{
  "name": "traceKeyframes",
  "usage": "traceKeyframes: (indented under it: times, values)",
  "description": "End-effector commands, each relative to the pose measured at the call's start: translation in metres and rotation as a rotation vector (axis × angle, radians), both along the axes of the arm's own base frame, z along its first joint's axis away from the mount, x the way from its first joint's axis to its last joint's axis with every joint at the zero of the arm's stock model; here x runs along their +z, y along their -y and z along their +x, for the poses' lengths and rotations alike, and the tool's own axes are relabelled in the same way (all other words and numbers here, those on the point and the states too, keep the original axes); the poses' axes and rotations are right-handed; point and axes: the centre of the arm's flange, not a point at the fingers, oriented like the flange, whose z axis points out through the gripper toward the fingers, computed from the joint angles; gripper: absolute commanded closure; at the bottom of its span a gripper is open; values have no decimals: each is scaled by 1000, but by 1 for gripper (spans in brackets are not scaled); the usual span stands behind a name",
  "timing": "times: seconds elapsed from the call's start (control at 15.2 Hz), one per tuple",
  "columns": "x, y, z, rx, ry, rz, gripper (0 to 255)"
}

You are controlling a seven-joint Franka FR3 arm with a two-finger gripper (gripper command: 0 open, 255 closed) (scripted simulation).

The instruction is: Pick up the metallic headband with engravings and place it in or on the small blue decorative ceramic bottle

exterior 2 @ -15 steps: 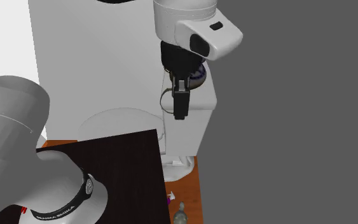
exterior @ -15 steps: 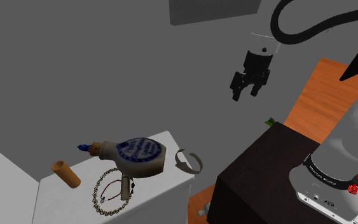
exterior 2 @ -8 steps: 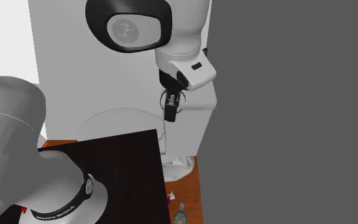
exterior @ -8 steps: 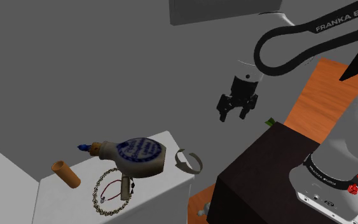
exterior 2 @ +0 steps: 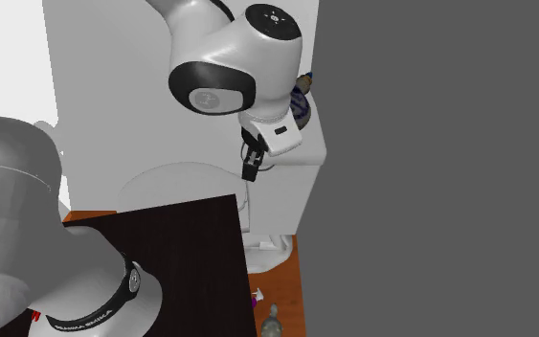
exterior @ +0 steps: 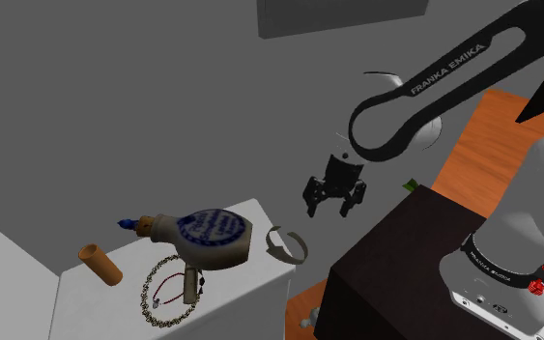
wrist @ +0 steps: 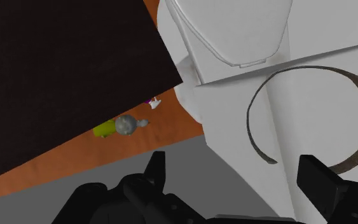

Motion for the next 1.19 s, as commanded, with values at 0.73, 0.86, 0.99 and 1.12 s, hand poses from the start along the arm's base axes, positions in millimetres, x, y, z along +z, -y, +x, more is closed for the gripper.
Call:
traceKeyframes:
  times: [0.73, 0.86, 0.99, 1.12]
  values:
    - [-76, -52, 2, -76, -28, 55, 0]
    - [-76, -52, 2, -76, -28, 55, 0]
    - [-76, -52, 2, -76, -28, 55, 0]
    - [-76, -52, 2, -76, -28, 55, 0]
